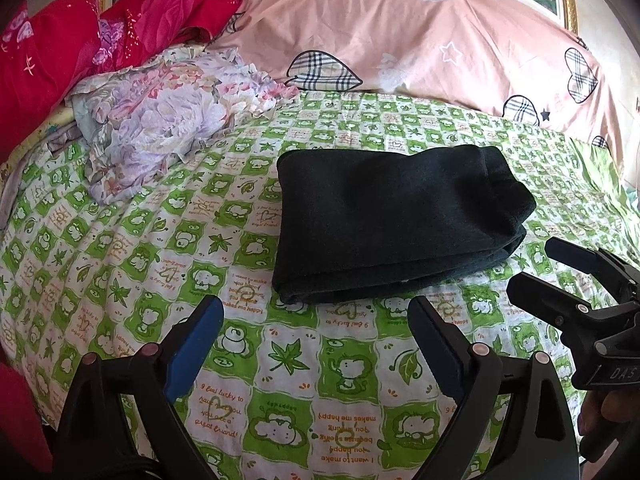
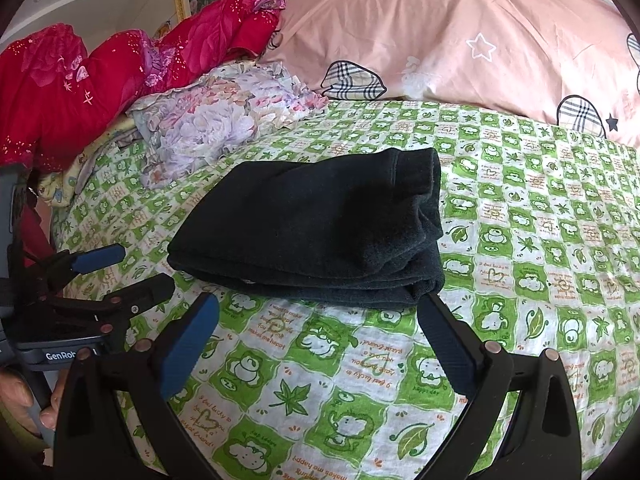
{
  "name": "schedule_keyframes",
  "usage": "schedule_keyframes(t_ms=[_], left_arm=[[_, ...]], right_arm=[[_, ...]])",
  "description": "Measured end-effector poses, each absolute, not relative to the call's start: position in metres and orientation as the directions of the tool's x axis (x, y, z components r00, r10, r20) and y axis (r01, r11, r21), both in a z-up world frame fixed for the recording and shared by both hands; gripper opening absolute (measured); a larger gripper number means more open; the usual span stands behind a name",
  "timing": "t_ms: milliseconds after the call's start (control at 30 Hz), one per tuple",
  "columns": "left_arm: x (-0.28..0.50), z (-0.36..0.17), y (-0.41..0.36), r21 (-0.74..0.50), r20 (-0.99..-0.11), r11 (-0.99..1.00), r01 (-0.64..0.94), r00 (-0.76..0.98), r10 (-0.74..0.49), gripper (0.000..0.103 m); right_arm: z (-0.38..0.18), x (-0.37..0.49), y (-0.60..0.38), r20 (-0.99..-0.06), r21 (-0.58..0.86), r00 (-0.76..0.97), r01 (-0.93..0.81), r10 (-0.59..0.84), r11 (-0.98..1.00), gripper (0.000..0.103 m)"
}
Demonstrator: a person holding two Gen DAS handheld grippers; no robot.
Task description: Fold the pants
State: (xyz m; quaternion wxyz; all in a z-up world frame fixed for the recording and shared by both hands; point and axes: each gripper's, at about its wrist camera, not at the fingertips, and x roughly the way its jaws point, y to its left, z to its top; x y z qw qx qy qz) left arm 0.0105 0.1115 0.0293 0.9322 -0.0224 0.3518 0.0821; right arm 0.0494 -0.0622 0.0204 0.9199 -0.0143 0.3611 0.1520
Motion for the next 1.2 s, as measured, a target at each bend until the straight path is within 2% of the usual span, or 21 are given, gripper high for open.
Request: schedule_keyframes(t_ms=[1200], left_arm=[[0.0165, 0.0323, 0.1119, 0.029, -0.658, 0.988, -0.150, 0.741, 0.132, 0.094]], right_arm=[[0.0209, 0.0560, -0.0628, -0.668, 0.091, 0.691, -0.293, 0.277, 0.952, 0.100]])
